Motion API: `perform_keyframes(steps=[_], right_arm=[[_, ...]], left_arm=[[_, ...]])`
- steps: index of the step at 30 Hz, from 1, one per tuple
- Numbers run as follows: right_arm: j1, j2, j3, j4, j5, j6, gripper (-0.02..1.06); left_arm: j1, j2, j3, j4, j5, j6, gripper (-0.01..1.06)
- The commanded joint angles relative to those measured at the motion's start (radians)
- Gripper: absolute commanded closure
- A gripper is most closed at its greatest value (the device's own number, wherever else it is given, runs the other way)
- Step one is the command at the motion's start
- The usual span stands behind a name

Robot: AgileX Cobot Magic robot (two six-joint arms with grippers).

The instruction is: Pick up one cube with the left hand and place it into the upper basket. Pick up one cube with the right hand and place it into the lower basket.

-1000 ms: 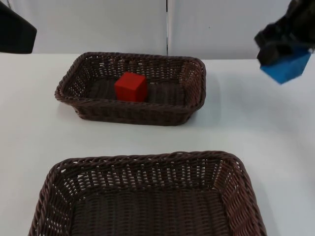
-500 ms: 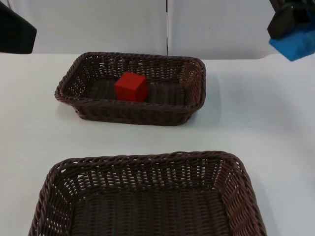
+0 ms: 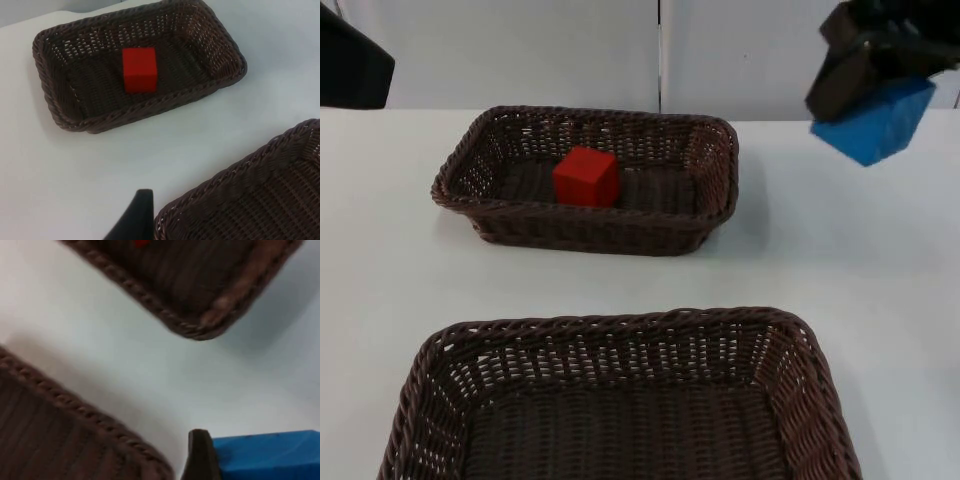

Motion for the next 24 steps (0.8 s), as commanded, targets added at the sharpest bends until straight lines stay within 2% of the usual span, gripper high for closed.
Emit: perform_keyframes(steps=[1,12,17,24], right_arm=[[0.033,-0.013,-0.007,0.001,0.013,-0.011,1.05],[0.262,-0.013,-0.007,-0.004,0.074,-0.011,1.05],[0.337,-0.013,-0.007,-0.004,0.086,-0.011,1.05],[0.396,-0.004,0.0,0.004,0.081,-0.011,1.05]], left_arm=[[0.0,-0.004,0.002,0.001,0.002,0.001,0.05],[0.0,-0.004,0.002,0.001,0.004,0.001,0.05],[0.0,-0.004,0.002,0.001,0.004,0.001,0.05],[0.0,-0.004,0.002,0.001,0.004,0.001,0.05]])
